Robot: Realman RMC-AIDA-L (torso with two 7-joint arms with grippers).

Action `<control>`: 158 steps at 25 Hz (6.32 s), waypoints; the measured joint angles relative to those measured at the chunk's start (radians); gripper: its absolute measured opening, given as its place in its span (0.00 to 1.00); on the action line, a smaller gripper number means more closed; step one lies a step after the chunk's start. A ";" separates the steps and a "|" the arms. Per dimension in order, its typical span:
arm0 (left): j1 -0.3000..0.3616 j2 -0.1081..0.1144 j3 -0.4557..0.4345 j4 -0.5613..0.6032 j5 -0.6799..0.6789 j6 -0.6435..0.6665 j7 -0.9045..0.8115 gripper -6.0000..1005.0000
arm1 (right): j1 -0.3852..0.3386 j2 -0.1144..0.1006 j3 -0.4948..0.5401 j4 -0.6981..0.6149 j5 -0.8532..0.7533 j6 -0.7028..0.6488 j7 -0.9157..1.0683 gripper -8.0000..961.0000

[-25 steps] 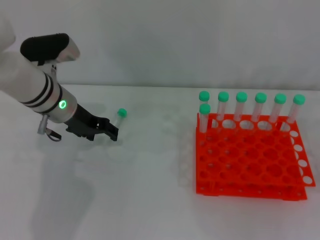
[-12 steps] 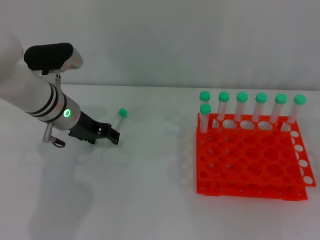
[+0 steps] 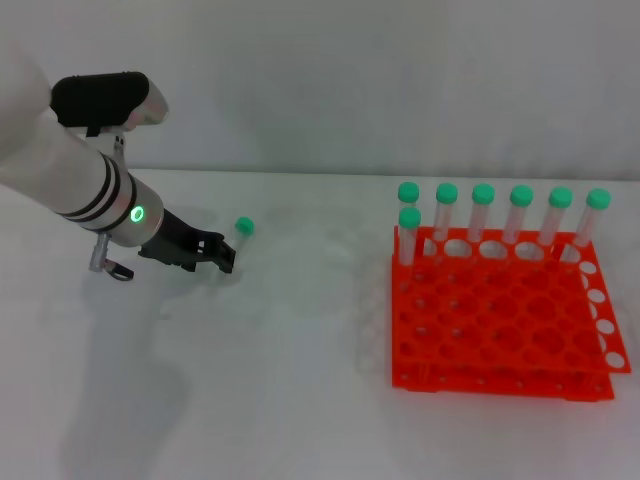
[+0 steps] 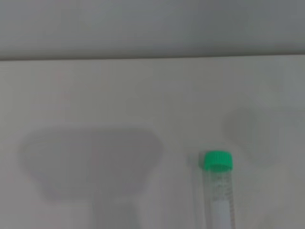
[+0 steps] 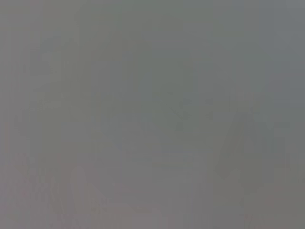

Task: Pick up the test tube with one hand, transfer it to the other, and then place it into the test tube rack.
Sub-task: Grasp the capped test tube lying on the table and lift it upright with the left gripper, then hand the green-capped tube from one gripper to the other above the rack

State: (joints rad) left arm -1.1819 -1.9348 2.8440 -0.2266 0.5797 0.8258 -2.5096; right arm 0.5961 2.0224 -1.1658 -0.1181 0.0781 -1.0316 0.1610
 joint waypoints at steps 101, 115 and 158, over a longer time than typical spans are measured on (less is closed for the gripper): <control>0.295 -0.071 0.000 -0.080 -1.385 0.179 1.255 0.19 | -0.022 -0.007 0.007 -0.011 0.008 0.000 0.002 0.80; 0.580 -0.139 0.000 -0.041 -1.402 0.963 1.711 0.19 | -0.034 -0.022 -0.173 -0.038 -0.007 -0.016 0.182 0.80; 0.493 -0.155 -0.013 0.335 -1.353 0.663 2.118 0.19 | 0.056 -0.154 -0.480 -0.137 -0.615 -0.500 0.954 0.80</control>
State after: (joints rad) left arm -0.6888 -2.0902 2.8311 0.1087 -0.7730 1.4888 -0.3916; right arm 0.6519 1.8684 -1.6461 -0.2556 -0.5374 -1.5316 1.1147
